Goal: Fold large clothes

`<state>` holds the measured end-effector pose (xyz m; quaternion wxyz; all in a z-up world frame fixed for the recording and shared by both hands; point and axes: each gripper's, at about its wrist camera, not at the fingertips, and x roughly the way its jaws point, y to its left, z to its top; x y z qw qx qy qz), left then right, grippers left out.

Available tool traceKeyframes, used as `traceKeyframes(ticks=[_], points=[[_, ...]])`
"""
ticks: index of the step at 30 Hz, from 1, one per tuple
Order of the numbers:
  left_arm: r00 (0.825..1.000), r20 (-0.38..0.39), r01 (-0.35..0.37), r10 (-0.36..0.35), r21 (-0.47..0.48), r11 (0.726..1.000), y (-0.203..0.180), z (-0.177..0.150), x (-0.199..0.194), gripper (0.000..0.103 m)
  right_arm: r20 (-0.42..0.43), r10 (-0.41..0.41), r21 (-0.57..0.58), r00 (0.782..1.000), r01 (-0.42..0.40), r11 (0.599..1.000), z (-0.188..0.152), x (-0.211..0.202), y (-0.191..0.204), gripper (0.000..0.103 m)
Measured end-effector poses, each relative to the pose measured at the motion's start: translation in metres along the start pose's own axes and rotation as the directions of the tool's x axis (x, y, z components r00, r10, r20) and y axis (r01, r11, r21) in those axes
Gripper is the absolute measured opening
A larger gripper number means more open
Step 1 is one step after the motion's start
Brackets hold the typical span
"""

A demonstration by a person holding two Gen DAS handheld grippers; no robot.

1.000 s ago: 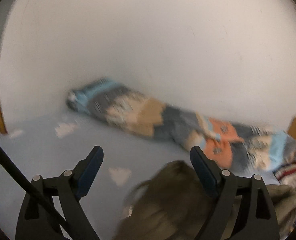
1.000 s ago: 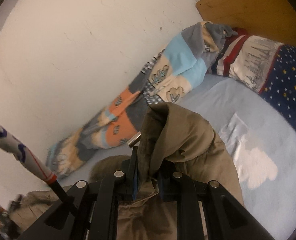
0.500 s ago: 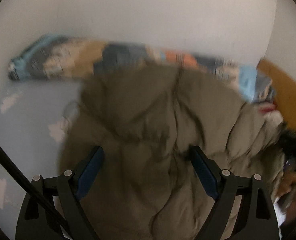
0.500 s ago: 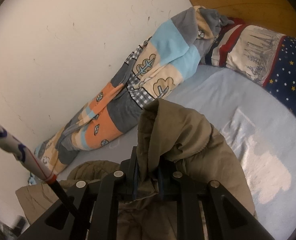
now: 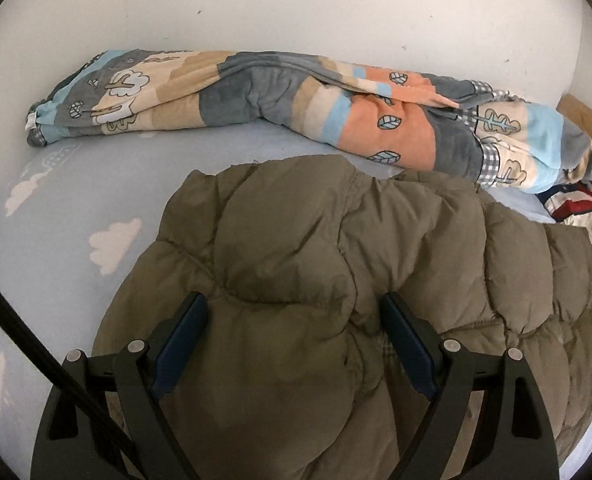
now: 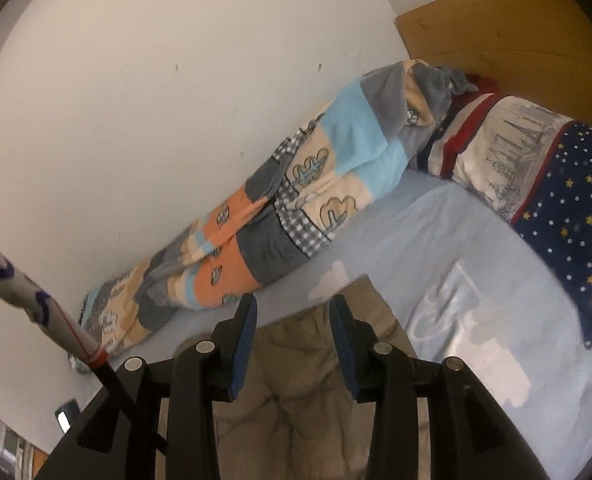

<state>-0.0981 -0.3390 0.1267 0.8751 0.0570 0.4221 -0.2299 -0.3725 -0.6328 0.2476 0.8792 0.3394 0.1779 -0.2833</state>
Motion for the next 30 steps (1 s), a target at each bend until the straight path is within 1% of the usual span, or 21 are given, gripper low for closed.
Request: traceKeyframes(ticks=[3, 5, 6, 11, 15, 17, 19, 20, 22, 24, 25, 26, 27, 29, 30], points=[[1.000, 0.022, 0.016, -0.015, -0.014, 1.000, 0.003, 0.005, -0.014, 0.088, -0.052, -0.005, -0.015, 0.999, 0.004, 1.000, -0.019, -0.012, 0.003, 0.041], [0.998, 0.053, 0.026, -0.026, -0.007, 1.000, 0.000, 0.008, -0.030, 0.088, -0.086, -0.018, -0.009, 0.996, 0.017, 1.000, -0.031, -0.019, 0.002, 0.041], [0.997, 0.066, 0.029, -0.029, 0.000, 1.000, -0.002, 0.009, -0.037, 0.088, -0.108, -0.011, -0.012, 0.994, 0.010, 1.000, -0.038, -0.024, 0.003, 0.041], [0.989, 0.139, 0.047, -0.056, 0.068, 0.997, -0.019, 0.007, -0.083, 0.088, -0.128, -0.022, -0.060, 0.992, 0.015, 0.998, -0.068, -0.052, 0.013, 0.041], [0.982, 0.159, 0.083, -0.099, 0.102, 0.991, -0.030, 0.002, -0.118, 0.088, -0.172, 0.003, -0.078, 0.985, -0.016, 0.997, -0.085, -0.048, 0.026, 0.041], [0.982, 0.146, 0.100, -0.118, 0.126, 0.987, -0.033, -0.004, -0.132, 0.088, -0.228, 0.011, -0.103, 0.973, -0.035, 0.994, -0.096, -0.032, 0.031, 0.041], [0.987, 0.108, 0.100, -0.116, 0.145, 0.984, -0.033, -0.015, -0.141, 0.088, -0.274, -0.034, -0.147, 0.961, -0.007, 0.989, -0.108, -0.015, 0.035, 0.041], [0.991, 0.088, 0.090, -0.101, 0.129, 0.988, -0.028, -0.024, -0.144, 0.088, -0.294, -0.040, -0.159, 0.955, -0.008, 0.987, -0.113, -0.008, 0.036, 0.041], [0.994, 0.046, 0.099, -0.103, 0.077, 0.992, -0.019, -0.039, -0.142, 0.088, -0.330, -0.023, -0.148, 0.944, -0.027, 0.989, -0.121, 0.002, 0.036, 0.041], [0.996, -0.007, 0.092, -0.092, 0.036, 0.995, -0.012, -0.052, -0.125, 0.088, -0.366, -0.008, -0.137, 0.931, -0.046, 0.989, -0.128, 0.011, 0.037, 0.041], [0.997, -0.038, 0.067, -0.066, 0.025, 0.997, -0.010, -0.059, -0.112, 0.088, -0.375, -0.016, -0.142, 0.927, -0.040, 0.989, -0.130, 0.014, 0.037, 0.040], [0.998, -0.058, 0.040, -0.039, 0.023, 0.999, -0.008, -0.064, -0.100, 0.088, -0.392, -0.025, -0.149, 0.920, -0.036, 0.988, -0.134, 0.018, 0.038, 0.037], [0.997, -0.067, 0.029, -0.027, 0.029, 0.999, -0.008, -0.068, -0.091, 0.088, -0.407, -0.031, -0.155, 0.913, -0.036, 0.987, -0.139, 0.022, 0.039, 0.033], [0.995, -0.103, 0.008, -0.004, 0.043, 0.999, -0.007, -0.071, -0.070, 0.088, -0.420, -0.055, -0.176, 0.906, -0.022, 0.984, -0.145, 0.027, 0.040, 0.031], [0.994, -0.110, 0.013, -0.009, 0.034, 0.999, -0.005, -0.072, -0.066, 0.088, -0.424, -0.062, -0.189, 0.904, -0.022, 0.982, -0.147, 0.030, 0.041, 0.030]])
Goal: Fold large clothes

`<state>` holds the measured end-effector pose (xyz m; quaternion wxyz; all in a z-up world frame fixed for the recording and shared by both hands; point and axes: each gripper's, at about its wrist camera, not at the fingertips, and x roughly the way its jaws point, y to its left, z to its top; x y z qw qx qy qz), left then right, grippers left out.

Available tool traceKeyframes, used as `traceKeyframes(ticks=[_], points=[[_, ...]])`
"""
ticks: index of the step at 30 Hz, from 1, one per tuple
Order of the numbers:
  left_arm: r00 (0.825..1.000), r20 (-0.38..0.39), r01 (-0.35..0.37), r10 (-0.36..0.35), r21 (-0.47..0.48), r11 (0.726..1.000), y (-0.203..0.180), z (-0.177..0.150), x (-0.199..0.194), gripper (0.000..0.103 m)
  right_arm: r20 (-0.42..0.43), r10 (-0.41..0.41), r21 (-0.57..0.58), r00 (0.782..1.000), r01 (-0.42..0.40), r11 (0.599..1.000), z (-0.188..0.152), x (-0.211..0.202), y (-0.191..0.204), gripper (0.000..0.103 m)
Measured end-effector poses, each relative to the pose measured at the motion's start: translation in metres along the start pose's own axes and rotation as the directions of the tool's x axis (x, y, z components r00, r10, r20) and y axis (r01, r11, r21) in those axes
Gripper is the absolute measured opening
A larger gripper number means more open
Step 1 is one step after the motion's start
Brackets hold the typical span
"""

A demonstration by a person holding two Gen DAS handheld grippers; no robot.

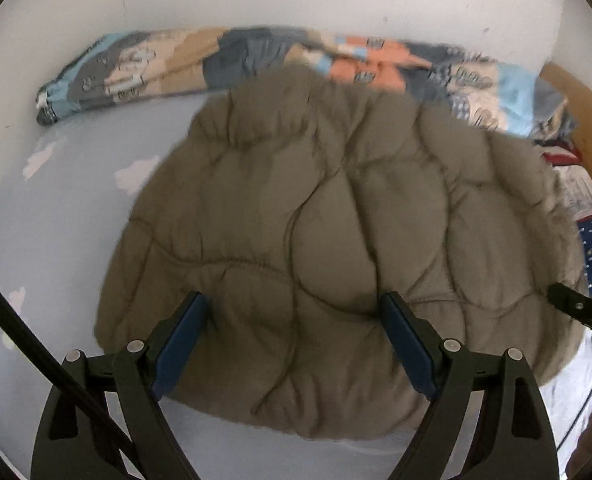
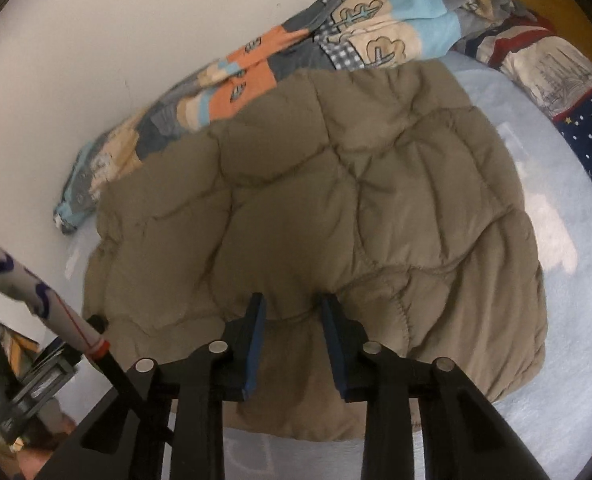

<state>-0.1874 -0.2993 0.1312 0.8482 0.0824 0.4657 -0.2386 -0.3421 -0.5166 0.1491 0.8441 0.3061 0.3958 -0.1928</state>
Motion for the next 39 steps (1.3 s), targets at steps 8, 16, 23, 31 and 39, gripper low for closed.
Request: traceKeyframes(ticks=[8, 16, 23, 31, 39], points=[[1.000, 0.019, -0.026, 0.025, 0.061, 0.998, -0.009, 0.008, 0.016, 0.088, -0.046, -0.036, -0.012, 0.998, 0.036, 0.999, 0.004, 0.035, -0.008, 0.027], [1.000, 0.004, -0.010, 0.010, 0.053, 0.999, -0.005, 0.012, 0.015, 0.088, -0.047, -0.132, -0.136, 0.990, 0.125, 0.983, 0.007, 0.033, 0.006, 0.028], [1.000, 0.003, -0.016, 0.016, 0.057, 0.998, -0.004, 0.012, 0.015, 0.088, -0.030, -0.088, 0.022, 0.996, 0.089, 0.996, 0.000, 0.023, -0.006, 0.029], [0.999, 0.029, -0.037, 0.034, 0.079, 0.996, -0.003, 0.012, 0.001, 0.088, 0.112, 0.010, -0.120, 0.994, 0.003, 0.993, -0.003, -0.020, 0.060, 0.064], [0.999, 0.021, -0.044, 0.043, 0.089, 0.995, -0.001, 0.009, 0.007, 0.088, 0.043, -0.097, -0.211, 0.994, 0.104, 0.972, -0.010, 0.021, 0.074, 0.037]])
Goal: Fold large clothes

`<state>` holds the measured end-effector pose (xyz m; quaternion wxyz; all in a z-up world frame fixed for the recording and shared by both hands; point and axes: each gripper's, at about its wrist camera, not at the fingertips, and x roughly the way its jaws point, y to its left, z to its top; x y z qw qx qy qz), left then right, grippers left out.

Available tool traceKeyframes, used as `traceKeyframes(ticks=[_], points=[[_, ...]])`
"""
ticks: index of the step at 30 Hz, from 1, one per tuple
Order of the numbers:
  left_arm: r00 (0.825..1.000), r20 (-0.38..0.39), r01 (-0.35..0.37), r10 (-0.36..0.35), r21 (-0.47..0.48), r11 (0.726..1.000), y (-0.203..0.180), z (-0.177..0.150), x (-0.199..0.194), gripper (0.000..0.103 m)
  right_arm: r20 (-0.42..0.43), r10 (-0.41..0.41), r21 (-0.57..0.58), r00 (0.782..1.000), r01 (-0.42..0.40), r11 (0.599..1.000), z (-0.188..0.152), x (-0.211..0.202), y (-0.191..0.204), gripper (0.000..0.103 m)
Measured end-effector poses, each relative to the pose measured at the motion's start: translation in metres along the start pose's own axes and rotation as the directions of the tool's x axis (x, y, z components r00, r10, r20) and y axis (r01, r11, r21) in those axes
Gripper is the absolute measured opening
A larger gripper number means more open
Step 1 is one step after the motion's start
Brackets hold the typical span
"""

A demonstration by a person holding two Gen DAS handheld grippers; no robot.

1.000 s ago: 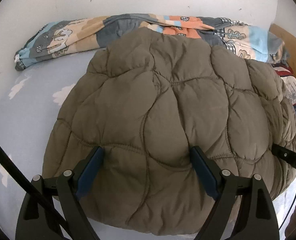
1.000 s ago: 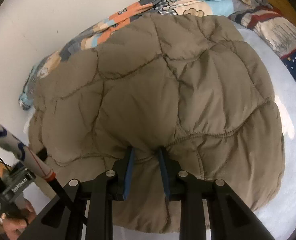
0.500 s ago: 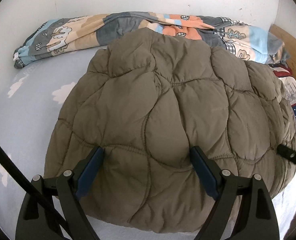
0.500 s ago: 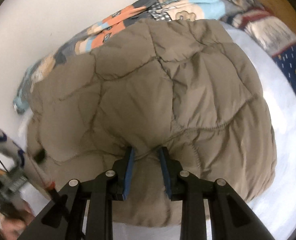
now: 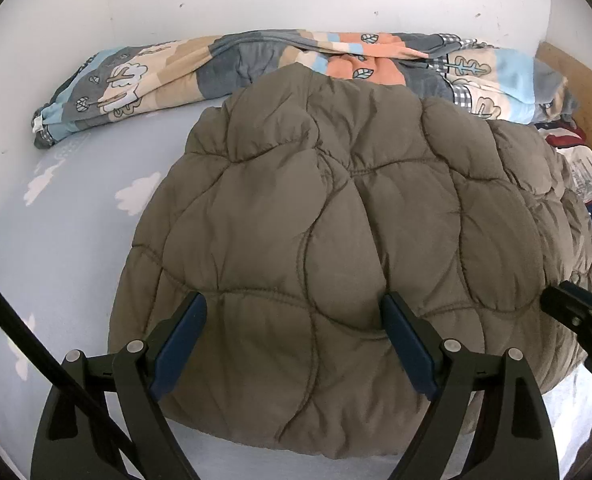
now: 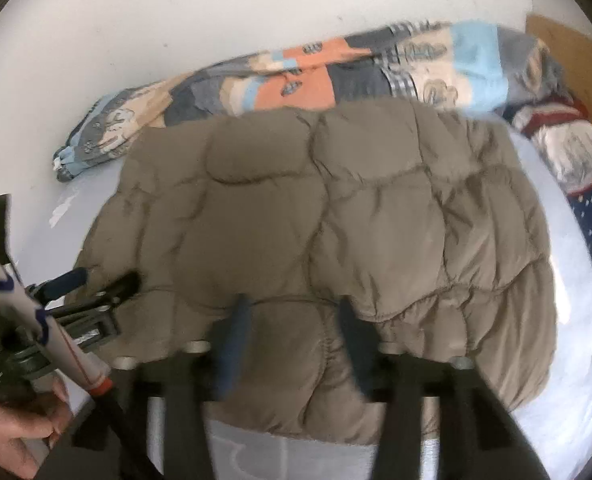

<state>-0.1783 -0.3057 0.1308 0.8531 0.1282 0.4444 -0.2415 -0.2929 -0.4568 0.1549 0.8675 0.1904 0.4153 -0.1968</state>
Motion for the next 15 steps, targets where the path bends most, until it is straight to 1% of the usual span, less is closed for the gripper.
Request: traceKeyframes(ticks=[3, 7, 8, 12, 15], points=[[1.000, -0.002, -0.008, 0.008, 0.010, 1.000, -0.001, -0.002, 0.004, 0.089, -0.019, -0.024, 0.015, 1.000, 0.024, 1.000, 0.000, 0.014, -0.012, 0.037], [0.999, -0.001, -0.036, 0.036, 0.024, 0.999, -0.003, -0.003, 0.011, 0.096, -0.051, -0.026, 0.001, 0.998, 0.026, 1.000, 0.001, 0.028, -0.015, 0.038], [0.999, -0.002, -0.042, 0.043, 0.025, 0.999, -0.003, -0.003, 0.014, 0.098, -0.060, -0.023, 0.006, 0.998, 0.024, 1.000, 0.000, 0.032, -0.016, 0.038], [0.998, -0.005, -0.054, 0.055, 0.036, 0.998, -0.005, -0.002, 0.020, 0.099, -0.102, 0.004, 0.031, 0.995, 0.000, 1.000, 0.000, 0.045, -0.022, 0.038], [0.999, 0.002, -0.032, 0.032, 0.021, 0.999, -0.001, 0.002, 0.014, 0.099, -0.103, 0.045, 0.065, 0.994, -0.039, 0.997, 0.003, 0.042, -0.029, 0.038]])
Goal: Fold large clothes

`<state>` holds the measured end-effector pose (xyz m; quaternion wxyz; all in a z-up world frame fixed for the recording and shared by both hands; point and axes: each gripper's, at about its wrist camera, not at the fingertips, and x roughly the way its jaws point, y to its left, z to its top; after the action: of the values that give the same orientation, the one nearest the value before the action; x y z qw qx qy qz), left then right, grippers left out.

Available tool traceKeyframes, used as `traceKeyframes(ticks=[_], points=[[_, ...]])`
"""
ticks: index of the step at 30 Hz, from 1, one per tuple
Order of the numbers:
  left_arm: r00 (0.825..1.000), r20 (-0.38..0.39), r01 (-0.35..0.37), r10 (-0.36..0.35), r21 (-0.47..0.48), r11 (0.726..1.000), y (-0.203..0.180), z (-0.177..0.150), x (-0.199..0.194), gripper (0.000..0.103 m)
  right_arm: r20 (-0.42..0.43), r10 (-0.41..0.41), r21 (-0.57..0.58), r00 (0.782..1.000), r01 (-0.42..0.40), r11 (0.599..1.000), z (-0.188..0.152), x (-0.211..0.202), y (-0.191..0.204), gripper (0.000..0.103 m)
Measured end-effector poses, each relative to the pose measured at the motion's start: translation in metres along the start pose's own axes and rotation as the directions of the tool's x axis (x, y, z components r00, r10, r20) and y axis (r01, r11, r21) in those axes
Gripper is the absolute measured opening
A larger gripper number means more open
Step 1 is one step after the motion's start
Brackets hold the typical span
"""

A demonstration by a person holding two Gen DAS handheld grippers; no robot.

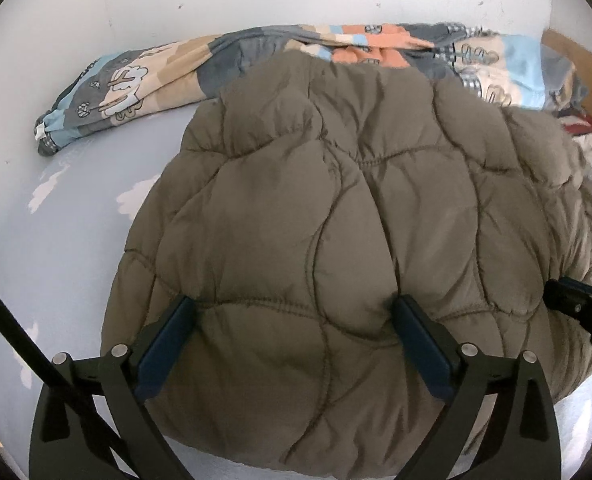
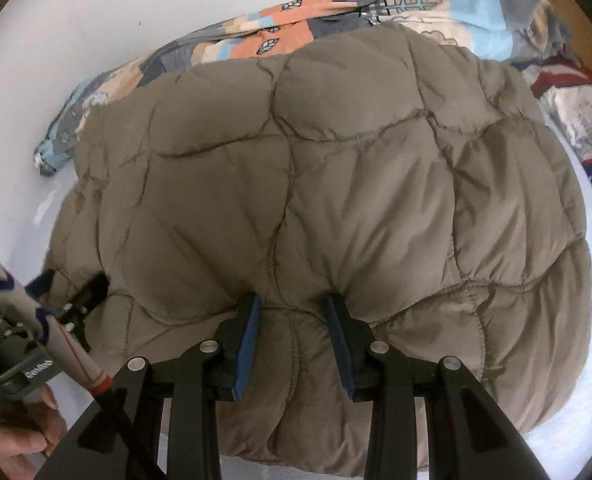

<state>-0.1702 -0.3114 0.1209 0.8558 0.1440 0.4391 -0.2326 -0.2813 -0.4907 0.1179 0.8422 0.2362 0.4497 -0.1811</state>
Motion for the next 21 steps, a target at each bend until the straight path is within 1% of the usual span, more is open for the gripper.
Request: traceKeyframes(ticks=[3, 5, 7, 8, 9, 11, 13, 15, 19, 21], points=[[0.999, 0.036, 0.004, -0.003, -0.021, 1.000, 0.009, 0.007, -0.011, 0.099, 0.038, 0.038, 0.032, 0.999, -0.039, 0.999, 0.006, -0.019, -0.009, 0.035], [0.998, 0.062, -0.016, 0.018, -0.030, 0.999, 0.016, 0.012, -0.016, 0.099, 0.087, 0.007, 0.052, 0.996, -0.012, 0.999, 0.010, -0.036, -0.020, 0.035], [0.998, 0.054, -0.021, 0.024, -0.048, 0.999, 0.023, 0.013, -0.014, 0.099, 0.123, -0.070, 0.068, 0.990, 0.062, 0.996, 0.010, -0.046, -0.034, 0.035], [0.999, 0.039, -0.015, 0.018, -0.061, 0.998, 0.026, 0.012, -0.010, 0.099, 0.122, -0.109, 0.091, 0.987, 0.099, 0.991, 0.011, -0.048, -0.045, 0.035], [1.000, 0.015, -0.008, 0.010, -0.074, 0.997, 0.027, 0.011, -0.005, 0.099, 0.110, -0.123, 0.120, 0.986, 0.110, 0.987, 0.010, -0.046, -0.057, 0.035], [1.000, -0.018, 0.002, -0.004, -0.088, 0.996, 0.029, 0.009, 0.004, 0.099, 0.075, -0.120, 0.182, 0.990, 0.105, 0.978, 0.008, -0.040, -0.076, 0.035], [1.000, -0.017, -0.002, 0.000, -0.086, 0.996, 0.027, 0.008, 0.005, 0.099, 0.036, -0.104, 0.225, 0.994, 0.093, 0.970, 0.005, -0.027, -0.089, 0.035], [1.000, -0.012, -0.014, 0.013, -0.070, 0.997, 0.024, 0.007, 0.005, 0.099, 0.017, -0.105, 0.239, 0.994, 0.098, 0.966, 0.005, -0.018, -0.091, 0.035], [1.000, -0.009, -0.014, 0.013, -0.060, 0.998, 0.023, 0.006, 0.007, 0.099, 0.001, -0.103, 0.242, 0.995, 0.099, 0.965, 0.009, -0.012, -0.093, 0.035], [1.000, -0.009, -0.011, 0.010, -0.062, 0.998, 0.024, 0.007, 0.005, 0.099, -0.003, -0.072, 0.266, 0.997, 0.070, 0.961, 0.009, -0.009, -0.100, 0.035]])
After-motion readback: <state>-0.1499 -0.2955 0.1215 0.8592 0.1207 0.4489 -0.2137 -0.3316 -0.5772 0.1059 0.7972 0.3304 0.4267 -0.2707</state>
